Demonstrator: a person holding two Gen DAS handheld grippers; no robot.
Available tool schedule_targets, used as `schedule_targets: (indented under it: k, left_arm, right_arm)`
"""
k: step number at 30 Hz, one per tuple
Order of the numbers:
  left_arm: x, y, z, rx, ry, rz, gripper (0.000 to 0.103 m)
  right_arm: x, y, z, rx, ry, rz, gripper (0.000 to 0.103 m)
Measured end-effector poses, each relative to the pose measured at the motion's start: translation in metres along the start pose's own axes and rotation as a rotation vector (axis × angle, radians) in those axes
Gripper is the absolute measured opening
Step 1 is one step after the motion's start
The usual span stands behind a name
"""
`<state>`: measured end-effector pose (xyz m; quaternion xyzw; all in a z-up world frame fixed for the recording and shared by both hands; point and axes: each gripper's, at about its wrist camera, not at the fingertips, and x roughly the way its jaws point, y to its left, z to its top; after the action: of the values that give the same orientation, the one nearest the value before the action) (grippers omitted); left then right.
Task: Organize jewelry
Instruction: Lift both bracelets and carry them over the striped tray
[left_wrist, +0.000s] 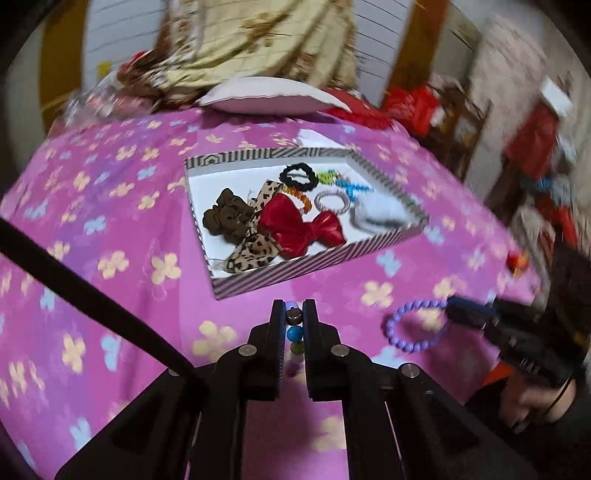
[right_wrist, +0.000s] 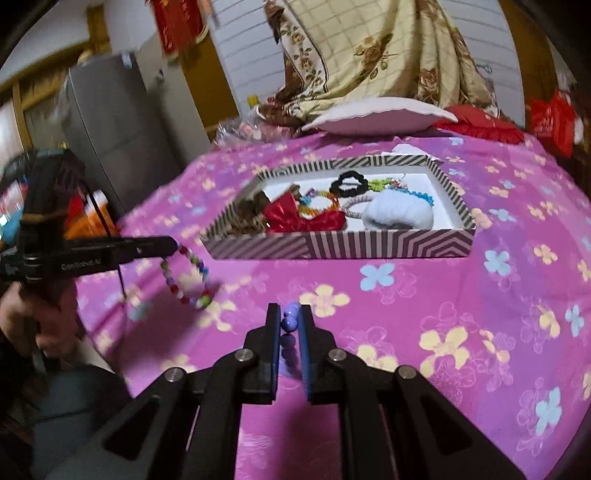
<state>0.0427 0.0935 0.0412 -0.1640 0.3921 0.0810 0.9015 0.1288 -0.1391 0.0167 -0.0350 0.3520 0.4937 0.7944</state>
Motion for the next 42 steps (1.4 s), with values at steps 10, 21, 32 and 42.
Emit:
schedule_targets:
  k: [10, 21, 32, 42]
  left_arm:
    - [0.013, -0.008, -0.018, -0.176, -0.082, 0.173, 0.000]
    - [0.012, -0.015, -0.022, -0.137, -0.093, 0.305, 0.000]
    - [0.011, -0.009, -0.022, -0.168, -0.096, 0.291, 0.000]
    - [0.012, -0.007, -0.023, -0.181, -0.100, 0.285, 0.000]
  right_arm:
    - [-0.024, -0.015, 0.016, -0.004, -0.053, -0.038, 0.009]
    - [-0.020, -0.023, 0.014, 0.021, -0.055, -0.089, 0.009]
    - [-0.017, -0.014, 0.010, -0.021, -0.046, -0.110, 0.009]
    - [-0.018, -0.006, 0.010, -0.057, -0.046, -0.110, 0.009]
